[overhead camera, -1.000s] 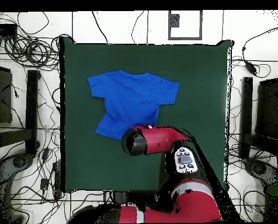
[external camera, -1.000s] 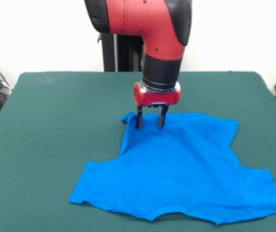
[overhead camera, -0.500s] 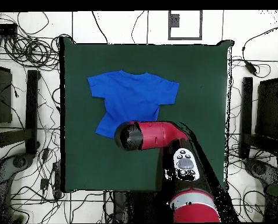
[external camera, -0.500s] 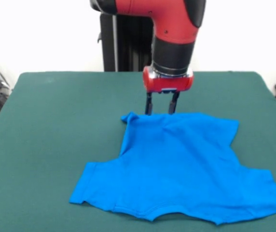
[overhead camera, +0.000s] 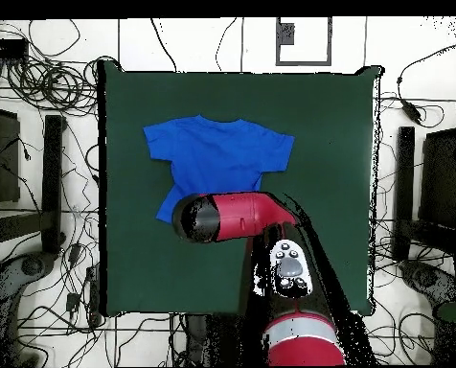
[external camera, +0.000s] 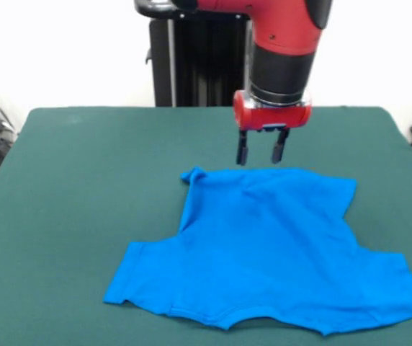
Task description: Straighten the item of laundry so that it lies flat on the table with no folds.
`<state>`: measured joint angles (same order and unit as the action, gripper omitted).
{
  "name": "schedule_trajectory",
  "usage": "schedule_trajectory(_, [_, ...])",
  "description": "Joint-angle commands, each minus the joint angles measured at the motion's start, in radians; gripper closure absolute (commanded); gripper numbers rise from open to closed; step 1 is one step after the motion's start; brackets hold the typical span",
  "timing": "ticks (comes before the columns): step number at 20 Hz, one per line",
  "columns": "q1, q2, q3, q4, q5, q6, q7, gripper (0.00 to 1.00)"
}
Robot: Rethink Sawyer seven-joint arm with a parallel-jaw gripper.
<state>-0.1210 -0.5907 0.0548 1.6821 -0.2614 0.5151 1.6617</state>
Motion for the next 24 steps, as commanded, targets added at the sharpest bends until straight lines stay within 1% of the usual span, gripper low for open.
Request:
schedule_trajectory(1, [0.085, 0.073, 0.074, -0.027, 0.045, 0.014, 0.153, 0.00])
schedule_trajectory(9, [0.107, 0.105, 0.055, -0.037, 0.046, -0.027, 0.163, 0.00])
schedule_trajectory(13, [0.094, 0.120, 0.059, -0.037, 0.040, -0.055, 0.151, 0.00])
schedule_trajectory(16, [0.086, 0.158, 0.056, -0.055, 0.027, -0.084, 0.144, 0.00])
schedule_trajectory(19, [0.106, 0.201, 0.035, -0.095, 0.019, -0.090, 0.156, 0.00])
schedule_trajectory(24, [0.126, 0.242, 0.018, -0.123, 0.015, -0.121, 0.171, 0.00])
